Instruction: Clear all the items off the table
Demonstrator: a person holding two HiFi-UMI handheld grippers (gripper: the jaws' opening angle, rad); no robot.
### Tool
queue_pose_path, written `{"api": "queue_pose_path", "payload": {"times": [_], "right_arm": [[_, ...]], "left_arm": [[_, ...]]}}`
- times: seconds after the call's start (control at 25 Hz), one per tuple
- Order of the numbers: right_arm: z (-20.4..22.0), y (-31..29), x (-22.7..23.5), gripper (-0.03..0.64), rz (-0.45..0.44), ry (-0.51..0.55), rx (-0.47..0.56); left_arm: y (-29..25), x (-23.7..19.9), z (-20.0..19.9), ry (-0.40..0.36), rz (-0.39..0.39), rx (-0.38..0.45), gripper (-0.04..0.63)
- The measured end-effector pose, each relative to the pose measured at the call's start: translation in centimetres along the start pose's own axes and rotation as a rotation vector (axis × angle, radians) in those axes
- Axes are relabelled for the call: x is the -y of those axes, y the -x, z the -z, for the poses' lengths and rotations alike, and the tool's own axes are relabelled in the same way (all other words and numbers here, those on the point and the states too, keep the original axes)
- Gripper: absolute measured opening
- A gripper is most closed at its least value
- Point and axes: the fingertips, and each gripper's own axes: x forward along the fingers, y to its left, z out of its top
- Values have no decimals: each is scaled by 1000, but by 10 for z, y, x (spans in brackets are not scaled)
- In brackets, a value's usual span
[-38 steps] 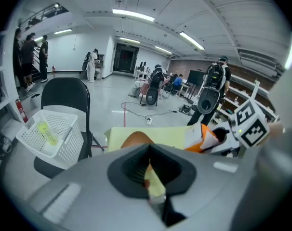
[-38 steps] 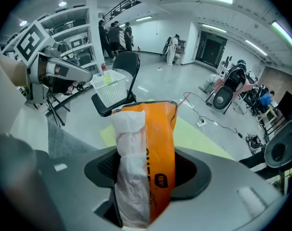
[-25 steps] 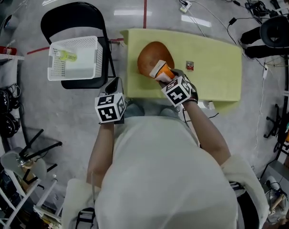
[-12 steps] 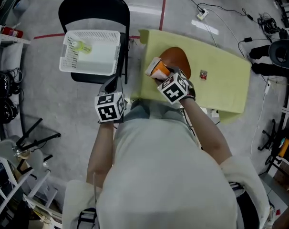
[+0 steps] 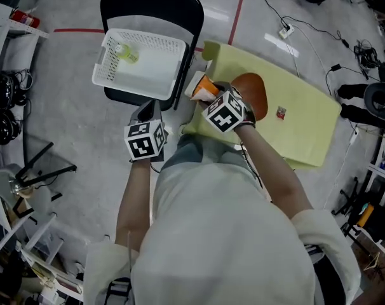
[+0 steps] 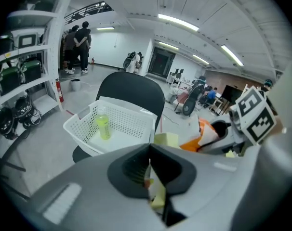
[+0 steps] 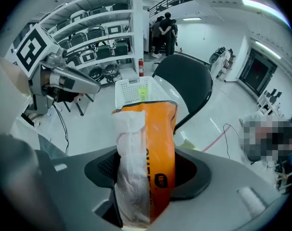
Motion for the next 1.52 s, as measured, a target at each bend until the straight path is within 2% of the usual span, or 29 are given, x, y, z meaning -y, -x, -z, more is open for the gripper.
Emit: {"api": "queue_pose_path", "payload": {"times": [0.44,0.88,1.24,1.52], "right_arm": [[-93,-50,-17,278,-73,165,8],[-173,-113,-15,278,-101,225,21],[-186,-182,-15,279,-125,306,-37],[-180,-225,-15,281,-137,318,-79]], "left_arm": [[-16,-62,-4,81,-60,-13,9],[-50,-117,-14,128,-96,-22,9],[-93,-145,-27,156,-108,-28,9],[-117,-160,-28,200,-111,-30,9]]}}
